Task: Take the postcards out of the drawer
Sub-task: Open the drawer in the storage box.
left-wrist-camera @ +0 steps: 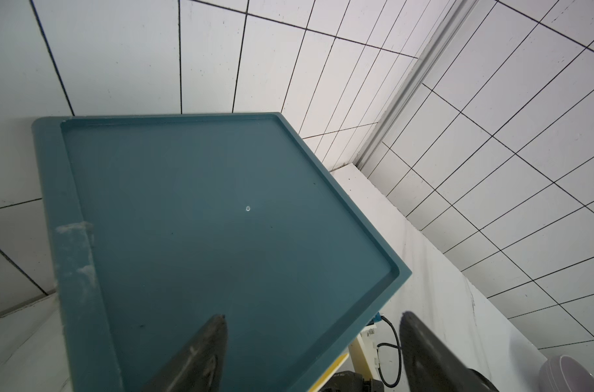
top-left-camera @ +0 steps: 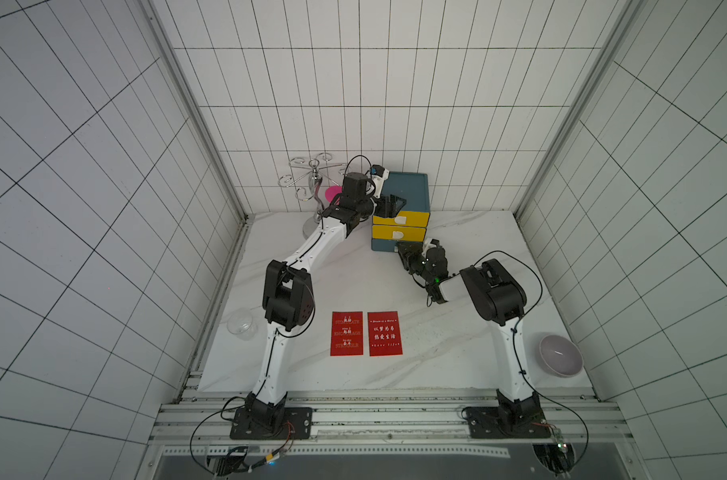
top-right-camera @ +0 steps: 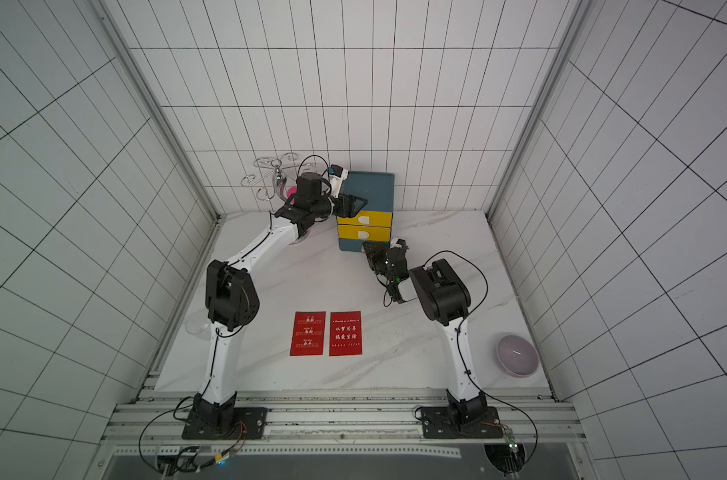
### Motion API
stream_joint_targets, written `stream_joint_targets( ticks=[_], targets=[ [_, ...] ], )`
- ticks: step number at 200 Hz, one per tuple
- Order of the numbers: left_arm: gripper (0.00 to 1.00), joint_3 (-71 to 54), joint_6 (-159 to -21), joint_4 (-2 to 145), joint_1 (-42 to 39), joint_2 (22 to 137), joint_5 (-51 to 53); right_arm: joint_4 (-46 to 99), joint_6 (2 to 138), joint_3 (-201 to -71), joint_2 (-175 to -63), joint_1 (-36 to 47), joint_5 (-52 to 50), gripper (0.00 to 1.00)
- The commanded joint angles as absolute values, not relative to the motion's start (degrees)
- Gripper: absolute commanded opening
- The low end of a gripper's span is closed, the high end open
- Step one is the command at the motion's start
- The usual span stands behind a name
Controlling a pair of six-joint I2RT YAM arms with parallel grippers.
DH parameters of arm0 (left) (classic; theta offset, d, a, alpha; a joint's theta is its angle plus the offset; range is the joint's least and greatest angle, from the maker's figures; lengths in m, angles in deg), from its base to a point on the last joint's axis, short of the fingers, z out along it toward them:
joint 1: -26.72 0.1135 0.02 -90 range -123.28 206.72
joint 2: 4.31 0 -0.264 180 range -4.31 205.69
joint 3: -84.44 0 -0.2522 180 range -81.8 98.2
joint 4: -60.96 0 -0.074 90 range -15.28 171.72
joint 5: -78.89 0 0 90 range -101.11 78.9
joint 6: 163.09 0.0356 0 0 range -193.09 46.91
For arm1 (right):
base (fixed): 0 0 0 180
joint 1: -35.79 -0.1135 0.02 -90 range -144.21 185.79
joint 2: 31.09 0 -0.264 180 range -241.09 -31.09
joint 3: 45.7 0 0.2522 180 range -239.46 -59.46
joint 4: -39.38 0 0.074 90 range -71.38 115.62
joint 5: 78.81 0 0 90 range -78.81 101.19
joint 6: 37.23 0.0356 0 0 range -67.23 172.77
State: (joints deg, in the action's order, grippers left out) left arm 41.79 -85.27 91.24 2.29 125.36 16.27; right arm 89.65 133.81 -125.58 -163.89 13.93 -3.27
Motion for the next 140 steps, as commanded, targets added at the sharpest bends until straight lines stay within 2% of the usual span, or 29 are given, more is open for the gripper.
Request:
stream_joint_targets(
  ticks=[1, 16, 40, 53, 140],
  targets=[
    [0.79, 41.6, -85.5, 93.8, 1.9, 127.4, 15.6, 90.4, 135.4, -127.7, -166.1, 13.0, -3.0, 0.37],
    [0.79, 41.2, -85.5, 93.7, 1.8, 127.4, 15.6, 90.7, 135.7, -127.7, -166.5, 12.8, -2.6, 0.29],
    [0.79, 40.8, -85.2, 93.8, 1.6, 127.2, 15.5, 91.6, 136.0, -127.2, -166.5, 12.7, -2.1, 0.08],
    [0.79, 40.8, -85.2, 93.8, 1.6, 127.2, 15.5, 92.3, 136.0, -126.5, -165.9, 12.7, -2.0, 0.00],
    [0.79, 39.4, -85.2, 93.5, 1.8, 127.1, 15.3, 95.6, 134.7, -111.3, -155.8, 10.3, -5.4, 0.00]
  ],
)
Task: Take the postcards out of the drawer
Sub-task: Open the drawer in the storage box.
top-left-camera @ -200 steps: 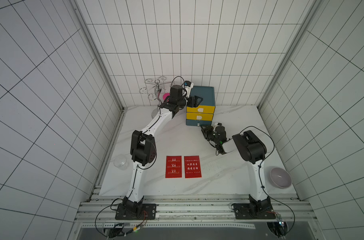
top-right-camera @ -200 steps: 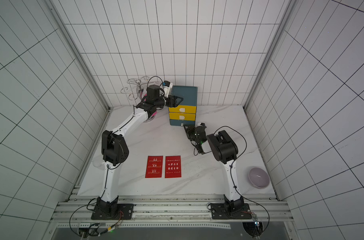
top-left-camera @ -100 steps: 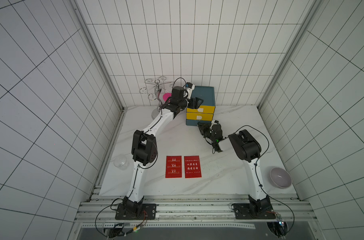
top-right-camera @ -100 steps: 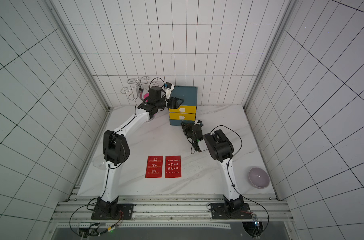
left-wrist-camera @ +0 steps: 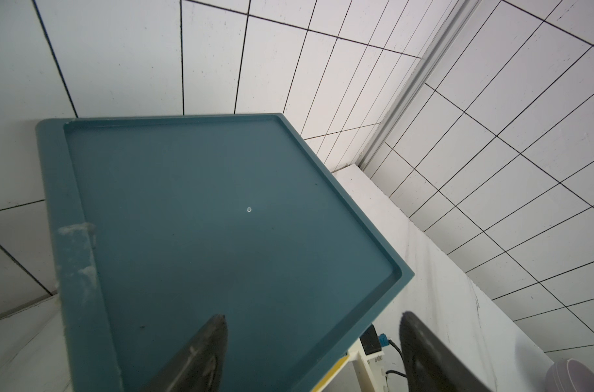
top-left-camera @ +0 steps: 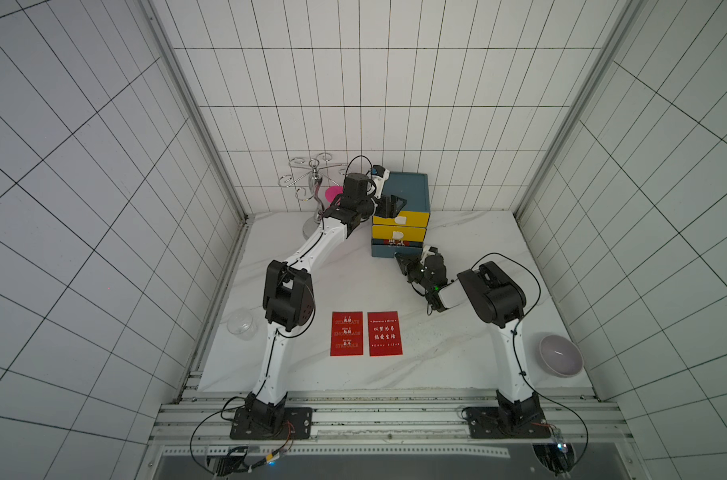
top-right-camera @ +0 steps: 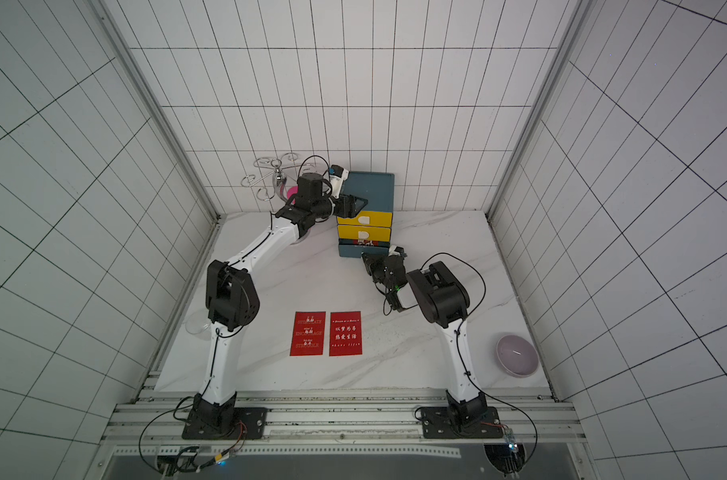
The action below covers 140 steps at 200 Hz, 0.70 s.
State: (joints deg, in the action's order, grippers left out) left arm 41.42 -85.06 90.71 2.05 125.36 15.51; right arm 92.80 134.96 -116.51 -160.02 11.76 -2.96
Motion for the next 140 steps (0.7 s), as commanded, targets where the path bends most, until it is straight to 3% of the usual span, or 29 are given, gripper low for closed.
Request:
stream_joint_targets(
  ticks=[1, 80, 140],
  targets=[
    [0.79, 39.4, -85.2, 93.5, 1.8, 127.1, 15.3, 95.6, 134.6, -111.1, -155.7, 10.2, -5.5, 0.00],
    [0.79, 37.6, -86.2, 92.0, 1.9, 126.8, 15.0, 98.5, 136.1, -97.8, -148.7, 6.8, -6.3, 0.00],
    [0.79, 37.3, -86.3, 91.8, 2.1, 126.9, 15.1, 100.0, 137.4, -94.7, -148.1, 4.2, -5.2, 0.00]
  ],
)
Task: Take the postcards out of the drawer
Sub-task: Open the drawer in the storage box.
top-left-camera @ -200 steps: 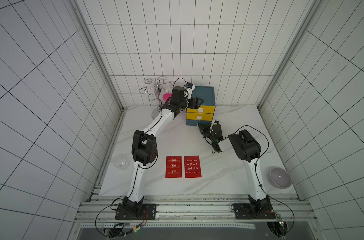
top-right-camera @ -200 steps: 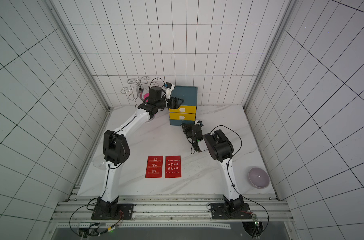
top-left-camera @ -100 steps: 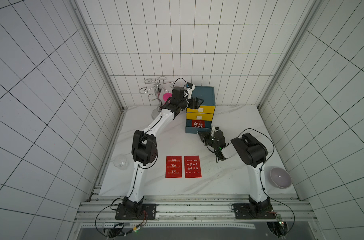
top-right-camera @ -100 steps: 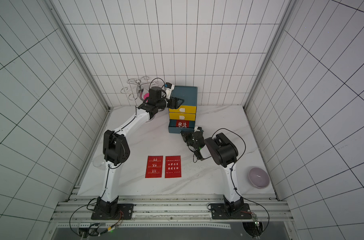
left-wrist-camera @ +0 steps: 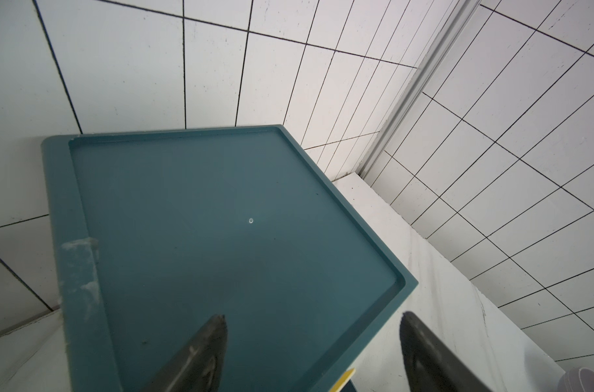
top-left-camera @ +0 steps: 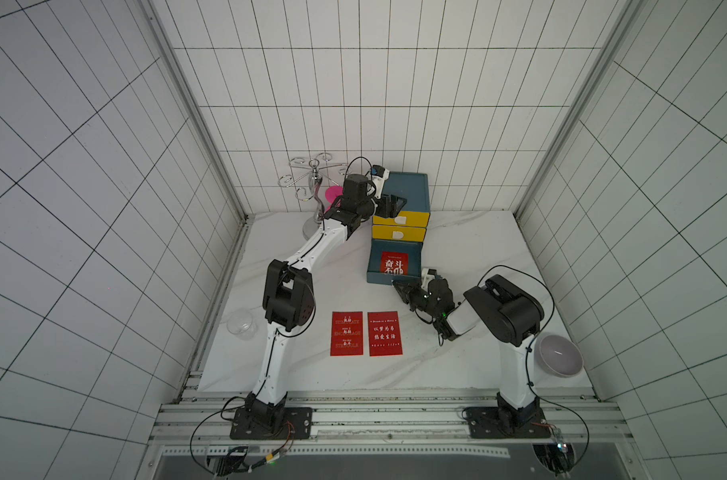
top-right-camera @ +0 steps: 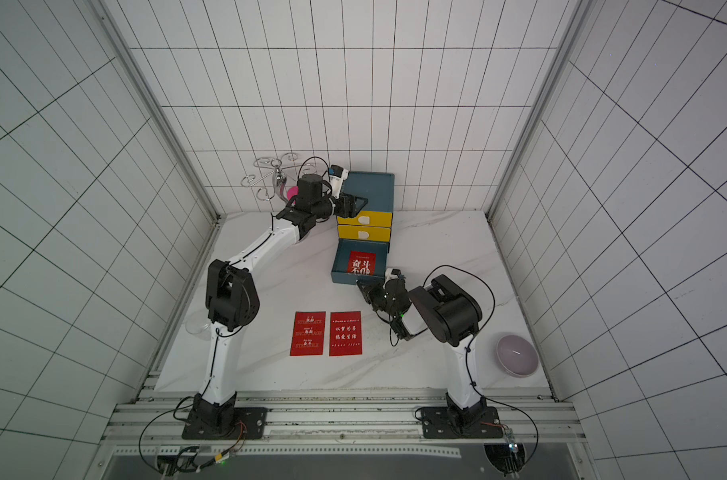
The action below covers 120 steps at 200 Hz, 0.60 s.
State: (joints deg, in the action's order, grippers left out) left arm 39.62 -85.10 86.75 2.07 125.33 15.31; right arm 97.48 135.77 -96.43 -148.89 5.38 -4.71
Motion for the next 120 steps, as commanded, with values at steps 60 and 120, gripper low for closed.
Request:
stream_joint_targets(
  ticks=[60, 120],
  targets=[
    [0.80, 36.2, -86.3, 91.6, 2.4, 126.3, 15.4, 100.6, 137.4, -93.0, -148.0, 4.2, -4.3, 0.03],
    [0.80, 34.4, -86.6, 90.0, 2.8, 124.1, 15.5, 98.8, 136.5, -93.0, -147.0, 4.5, -4.7, 0.13]
  ],
)
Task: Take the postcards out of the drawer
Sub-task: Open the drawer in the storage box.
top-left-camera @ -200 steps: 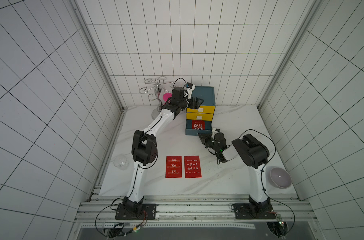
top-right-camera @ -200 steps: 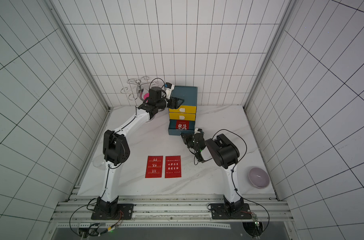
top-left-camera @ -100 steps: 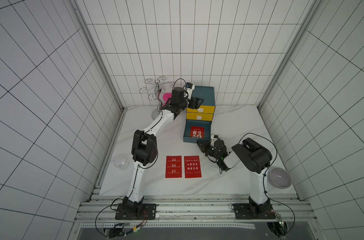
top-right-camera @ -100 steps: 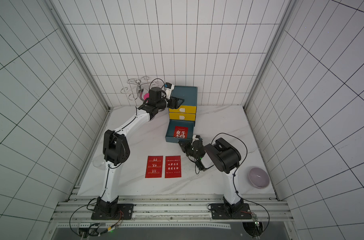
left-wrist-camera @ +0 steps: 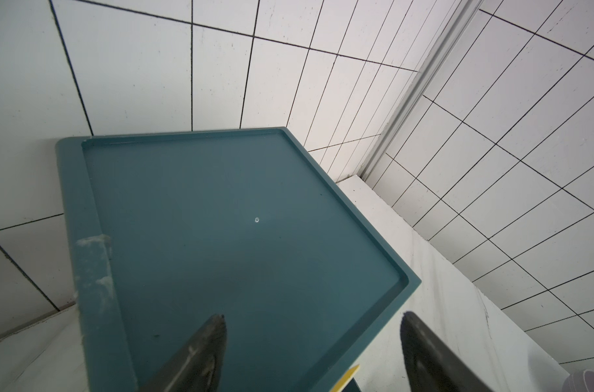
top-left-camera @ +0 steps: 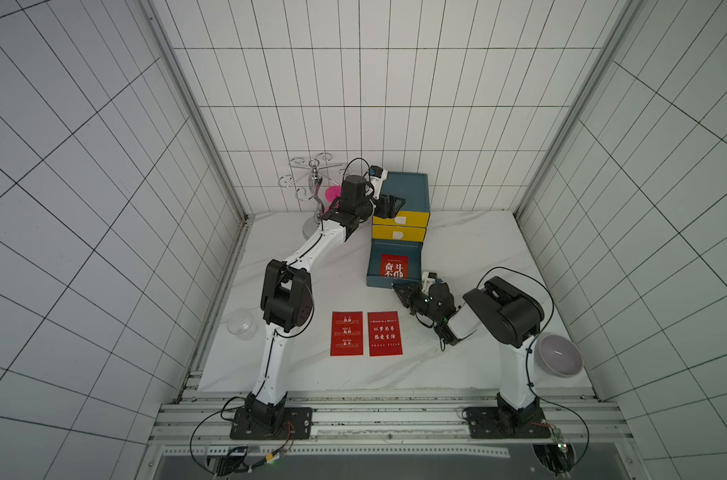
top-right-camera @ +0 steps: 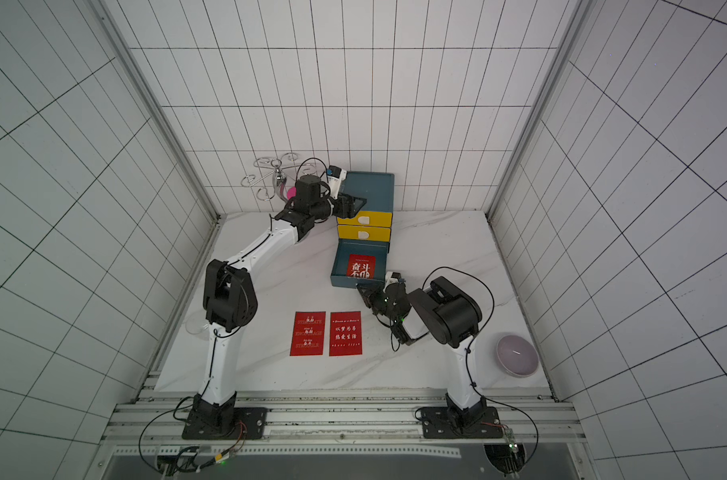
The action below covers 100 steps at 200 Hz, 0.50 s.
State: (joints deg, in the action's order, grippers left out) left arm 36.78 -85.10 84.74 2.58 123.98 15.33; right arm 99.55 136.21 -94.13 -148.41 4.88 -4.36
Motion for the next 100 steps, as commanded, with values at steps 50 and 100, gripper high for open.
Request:
stream_joint_targets(
  ticks=[50, 100],
  targets=[
    [0.80, 33.2, -88.1, 87.7, 3.0, 121.3, 15.9, 95.3, 133.8, -91.5, -143.4, 4.6, -3.9, 0.29],
    [0.80, 31.2, -89.6, 84.3, 3.0, 115.9, 14.8, 89.3, 130.4, -91.4, -138.7, 4.8, -4.2, 0.43]
  ],
)
